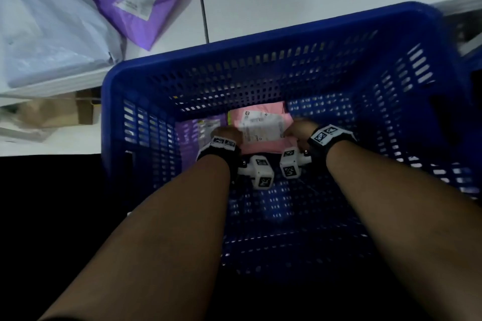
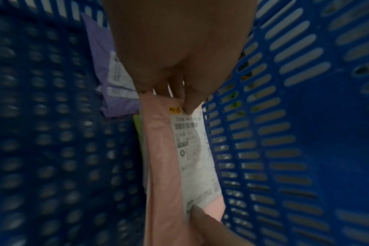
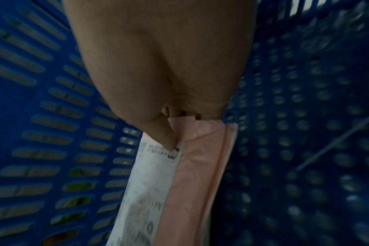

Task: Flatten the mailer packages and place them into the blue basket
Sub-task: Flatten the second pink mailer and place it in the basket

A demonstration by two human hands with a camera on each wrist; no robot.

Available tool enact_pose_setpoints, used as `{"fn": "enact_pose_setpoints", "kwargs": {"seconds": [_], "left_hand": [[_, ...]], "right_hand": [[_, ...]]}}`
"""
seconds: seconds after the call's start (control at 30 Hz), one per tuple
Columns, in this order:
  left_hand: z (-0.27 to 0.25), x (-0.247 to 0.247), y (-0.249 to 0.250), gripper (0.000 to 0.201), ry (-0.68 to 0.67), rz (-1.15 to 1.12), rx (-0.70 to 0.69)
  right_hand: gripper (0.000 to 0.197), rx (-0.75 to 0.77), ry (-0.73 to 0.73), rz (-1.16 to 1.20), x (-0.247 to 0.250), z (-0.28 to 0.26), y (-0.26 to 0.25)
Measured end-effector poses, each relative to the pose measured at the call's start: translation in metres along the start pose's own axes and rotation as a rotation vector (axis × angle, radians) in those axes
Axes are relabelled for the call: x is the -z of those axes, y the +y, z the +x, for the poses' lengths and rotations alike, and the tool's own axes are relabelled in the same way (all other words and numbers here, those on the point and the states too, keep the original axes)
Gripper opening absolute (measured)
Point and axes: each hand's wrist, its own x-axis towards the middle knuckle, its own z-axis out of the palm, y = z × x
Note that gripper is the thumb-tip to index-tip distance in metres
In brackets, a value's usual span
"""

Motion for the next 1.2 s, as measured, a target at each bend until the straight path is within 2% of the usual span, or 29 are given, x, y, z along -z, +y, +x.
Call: {"fn": "enact_pose_setpoints", "kwargs": {"seconds": [0.03,0.07,0.1,0.17,0.27,0.3,0.4,0.5,0.53,0.6,0.63,0.77,0.83,0.9,0.97,1.1,1.2], "left_hand": [[0.005,0.005,0.004,0.05,0.049,-0.209,0.061],[0.007,0.013,0.005,0.047,0.027,-0.485,0.158],[0.01,0.019,0.007,0.044,0.068,-0.674,0.155],[0.02,0.023,0.006,0.039,0.242,-0.724,0.119],[0.025,0.014,0.001,0.032,0.344,-0.48,0.053],[0.025,0.006,-0.001,0.031,0.333,-0.399,0.014],[0.026,-0.019,0.0,0.037,0.25,-0.19,-0.178],[0.031,-0.04,0.004,0.046,0.209,-0.028,-0.44],[0.034,-0.046,0.004,0.046,0.223,0.051,-0.517],[0.04,-0.052,0.003,0.044,0.213,0.136,-0.579],[0.041,-0.052,0.001,0.043,0.218,0.15,-0.592],[0.049,-0.053,-0.008,0.048,0.258,0.142,-0.599],[0.051,-0.05,-0.01,0.055,0.242,0.12,-0.562],[0.054,-0.048,-0.012,0.067,0.178,0.143,-0.507],[0.058,-0.047,-0.012,0.073,0.13,0.128,-0.472],[0.056,-0.043,-0.003,0.069,0.054,0.157,-0.404],[0.055,-0.032,0.008,0.076,0.007,0.264,-0.359]], "right_hand": [[0.027,0.012,0.064,0.086,-0.003,0.01,-0.004],[0.036,0.008,0.107,0.169,-0.006,0.016,-0.013],[0.042,0.014,0.149,0.245,-0.009,0.018,-0.022],[0.044,0.042,0.236,0.347,-0.011,0.019,-0.032],[0.052,0.072,0.431,0.278,-0.017,0.029,-0.02],[0.054,0.116,0.465,0.242,-0.02,0.03,-0.012],[0.05,0.282,0.449,-0.015,-0.034,0.029,0.006],[0.049,0.571,0.556,-0.392,-0.045,0.027,0.011],[0.044,0.649,0.551,-0.511,-0.047,0.031,0.012],[0.04,0.733,0.468,-0.652,-0.051,0.037,0.01],[0.04,0.74,0.433,-0.703,-0.052,0.039,0.009],[0.03,0.789,0.498,-0.83,-0.052,0.04,0.0],[0.042,0.784,0.425,-0.778,-0.054,0.046,-0.005],[0.064,0.73,0.344,-0.708,-0.055,0.053,-0.006],[0.072,0.698,0.337,-0.675,-0.056,0.056,-0.006],[0.076,0.621,0.259,-0.58,-0.055,0.062,-0.009],[0.069,0.489,0.175,-0.557,-0.049,0.069,-0.024]]}}
